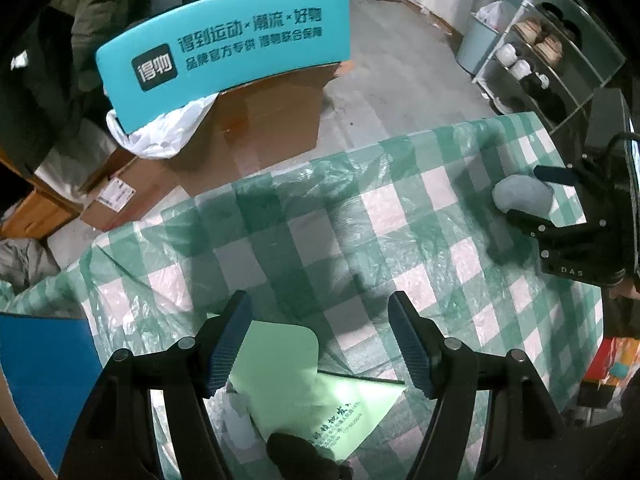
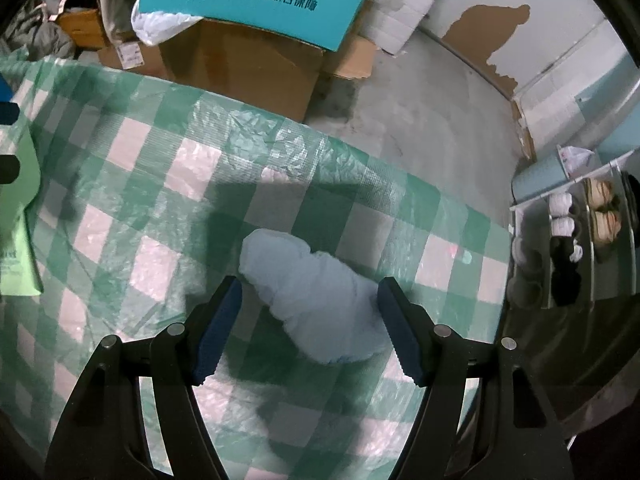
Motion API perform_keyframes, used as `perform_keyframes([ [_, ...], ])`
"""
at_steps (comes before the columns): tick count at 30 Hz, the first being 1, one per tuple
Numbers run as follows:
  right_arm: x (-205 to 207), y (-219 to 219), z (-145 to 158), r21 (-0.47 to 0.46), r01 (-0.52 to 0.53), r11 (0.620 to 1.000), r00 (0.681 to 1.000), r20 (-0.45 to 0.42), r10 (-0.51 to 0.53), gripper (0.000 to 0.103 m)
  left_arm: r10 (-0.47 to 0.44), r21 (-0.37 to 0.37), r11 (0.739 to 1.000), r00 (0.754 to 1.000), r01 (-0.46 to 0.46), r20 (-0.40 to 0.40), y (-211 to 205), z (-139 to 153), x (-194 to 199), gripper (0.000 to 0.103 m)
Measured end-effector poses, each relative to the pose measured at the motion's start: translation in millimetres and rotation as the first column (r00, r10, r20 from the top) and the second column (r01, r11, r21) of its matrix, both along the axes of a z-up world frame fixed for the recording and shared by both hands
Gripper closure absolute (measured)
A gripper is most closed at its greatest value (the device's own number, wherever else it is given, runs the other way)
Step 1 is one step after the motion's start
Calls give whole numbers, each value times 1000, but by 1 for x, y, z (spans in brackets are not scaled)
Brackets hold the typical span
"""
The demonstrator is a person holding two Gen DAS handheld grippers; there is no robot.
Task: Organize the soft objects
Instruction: 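Grasp the black sock with the left tool while the right tool grasps the white plastic bag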
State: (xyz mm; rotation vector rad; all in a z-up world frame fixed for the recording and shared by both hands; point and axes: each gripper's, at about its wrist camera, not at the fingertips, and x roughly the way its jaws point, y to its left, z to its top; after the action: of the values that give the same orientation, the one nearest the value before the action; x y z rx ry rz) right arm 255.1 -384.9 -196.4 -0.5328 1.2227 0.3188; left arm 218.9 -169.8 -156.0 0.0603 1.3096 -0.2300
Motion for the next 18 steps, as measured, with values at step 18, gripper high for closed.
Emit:
perform_keyframes([
  [18, -22, 20, -8, 89, 104, 991, 984, -154, -89, 60, 60, 7, 998, 997, -60, -39, 38, -4, -41, 31],
])
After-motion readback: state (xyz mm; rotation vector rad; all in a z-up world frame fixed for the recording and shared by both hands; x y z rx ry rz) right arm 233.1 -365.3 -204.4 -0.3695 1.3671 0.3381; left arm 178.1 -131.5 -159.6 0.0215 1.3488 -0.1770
